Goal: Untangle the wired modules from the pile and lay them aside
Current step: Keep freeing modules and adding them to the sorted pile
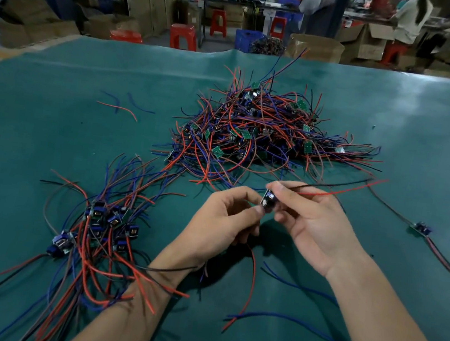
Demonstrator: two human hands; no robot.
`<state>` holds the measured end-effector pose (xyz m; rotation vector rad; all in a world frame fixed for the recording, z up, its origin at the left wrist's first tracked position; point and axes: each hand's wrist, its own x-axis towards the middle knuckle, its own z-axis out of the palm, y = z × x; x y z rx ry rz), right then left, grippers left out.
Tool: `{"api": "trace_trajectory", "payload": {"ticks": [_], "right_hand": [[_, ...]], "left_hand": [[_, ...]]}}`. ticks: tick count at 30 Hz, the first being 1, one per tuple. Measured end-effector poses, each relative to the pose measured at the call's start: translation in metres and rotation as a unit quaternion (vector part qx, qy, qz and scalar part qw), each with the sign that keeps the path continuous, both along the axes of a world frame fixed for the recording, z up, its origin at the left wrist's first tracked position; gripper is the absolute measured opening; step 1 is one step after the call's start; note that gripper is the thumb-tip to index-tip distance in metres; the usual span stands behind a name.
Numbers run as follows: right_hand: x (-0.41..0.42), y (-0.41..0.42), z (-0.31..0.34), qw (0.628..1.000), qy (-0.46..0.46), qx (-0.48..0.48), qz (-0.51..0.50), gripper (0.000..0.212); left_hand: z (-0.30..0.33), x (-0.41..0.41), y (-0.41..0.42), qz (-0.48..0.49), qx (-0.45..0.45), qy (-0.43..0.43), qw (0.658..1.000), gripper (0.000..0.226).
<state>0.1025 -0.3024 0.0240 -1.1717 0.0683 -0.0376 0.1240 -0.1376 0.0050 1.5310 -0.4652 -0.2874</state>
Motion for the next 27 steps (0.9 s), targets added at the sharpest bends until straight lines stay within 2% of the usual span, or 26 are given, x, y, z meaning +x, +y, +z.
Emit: {"api": "trace_trajectory", "payload": {"ticks": [3,6,9,11,16,18,21,24,25,27], "right_hand": [[0.001,-0.001,-0.001,0.998,0.007,-0.04,-0.052,0.02],[0.002,-0.006,-0.004,0.985,-0.005,-0.144,-0.098,0.013],[0.002,-0.017,-0.001,0.976,-0.012,-0.179,-0.125,0.011],[0.002,-0.026,0.003,0.978,-0.004,-0.143,-0.154,0.008],[0.003,-0.044,0.007,0.973,0.015,0.045,-0.225,0.005],[0.003,-0.047,0.008,0.959,0.02,0.113,-0.259,0.005],[0.003,-0.055,0.008,0.922,0.009,0.187,-0.339,0.017],[0.003,-0.052,0.008,0.919,0.011,0.121,-0.374,0.017],[0.003,-0.047,0.007,0.931,0.032,0.07,-0.358,0.016],[0.003,-0.029,0.004,0.966,0.069,-0.052,-0.245,0.013]], "left_hand": [[-0.001,0.001,0.001,0.006,0.0,-0.01,1.0,0.012],[-0.002,0.002,0.001,0.001,0.007,-0.012,1.0,0.016],[-0.003,0.003,0.0,-0.004,0.014,-0.017,1.0,0.02],[-0.004,0.004,0.0,-0.006,0.016,-0.018,1.0,0.022],[-0.007,0.004,-0.001,-0.007,0.017,-0.016,1.0,0.022],[-0.007,0.004,-0.001,-0.003,0.013,-0.016,1.0,0.022],[-0.007,0.005,0.0,0.009,0.0,-0.011,1.0,0.019],[-0.007,0.007,0.001,0.031,-0.021,-0.002,0.999,0.017],[-0.008,0.007,0.001,0.036,-0.025,-0.001,0.999,0.016],[-0.008,0.006,0.001,0.04,-0.028,-0.001,0.999,0.016]]}}
